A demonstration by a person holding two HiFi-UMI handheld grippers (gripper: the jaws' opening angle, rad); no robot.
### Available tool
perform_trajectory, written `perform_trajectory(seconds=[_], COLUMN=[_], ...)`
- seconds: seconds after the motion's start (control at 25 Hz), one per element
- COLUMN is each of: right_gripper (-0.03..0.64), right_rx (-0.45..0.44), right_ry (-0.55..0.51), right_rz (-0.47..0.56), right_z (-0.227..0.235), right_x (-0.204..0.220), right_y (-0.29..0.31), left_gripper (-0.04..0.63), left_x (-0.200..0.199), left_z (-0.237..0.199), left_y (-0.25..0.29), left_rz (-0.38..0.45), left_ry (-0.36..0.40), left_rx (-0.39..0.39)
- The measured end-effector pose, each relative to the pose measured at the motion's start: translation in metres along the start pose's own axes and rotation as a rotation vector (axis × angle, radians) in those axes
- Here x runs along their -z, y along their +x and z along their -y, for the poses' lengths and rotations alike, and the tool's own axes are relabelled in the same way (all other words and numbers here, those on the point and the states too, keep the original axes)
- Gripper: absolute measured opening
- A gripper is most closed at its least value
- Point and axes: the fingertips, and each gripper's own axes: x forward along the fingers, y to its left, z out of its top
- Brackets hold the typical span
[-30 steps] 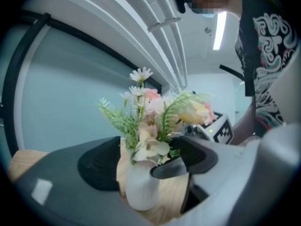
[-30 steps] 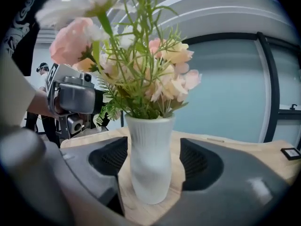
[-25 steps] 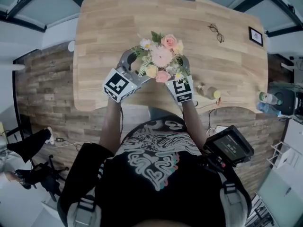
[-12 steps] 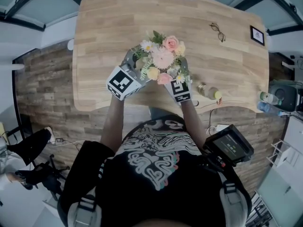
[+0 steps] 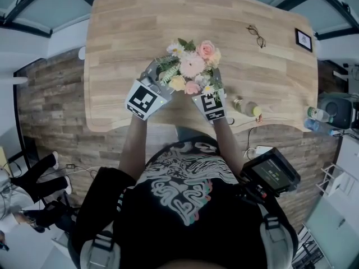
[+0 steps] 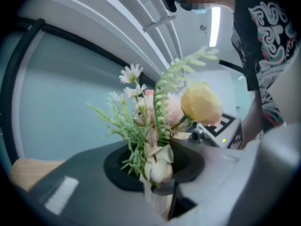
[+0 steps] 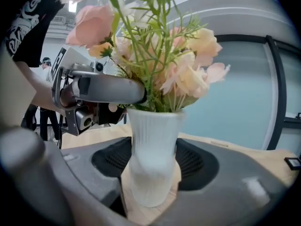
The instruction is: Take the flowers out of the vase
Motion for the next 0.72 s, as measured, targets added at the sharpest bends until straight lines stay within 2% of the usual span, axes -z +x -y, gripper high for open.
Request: perform_trajectory(seconds=[0.2,0.72], right_gripper=[0.291,0.290], right_rx=[0.002,-0.020], right_ry=[0.000,0.012], right_rz=[-0.003,-0.011], right_z=[-0.002,-0.003], right_x=[0.001,0.010], right_y=[-0.001,0.004], left_gripper=[0.096,0.077], left_x=[0.005,-0.003], left_z=[-0.003,-0.021], left_y=[-0.003,-0.008], left_rz=[0.029,0.080], left_ry=[0.000,-0.146], left_rx=[0.005,-0.047])
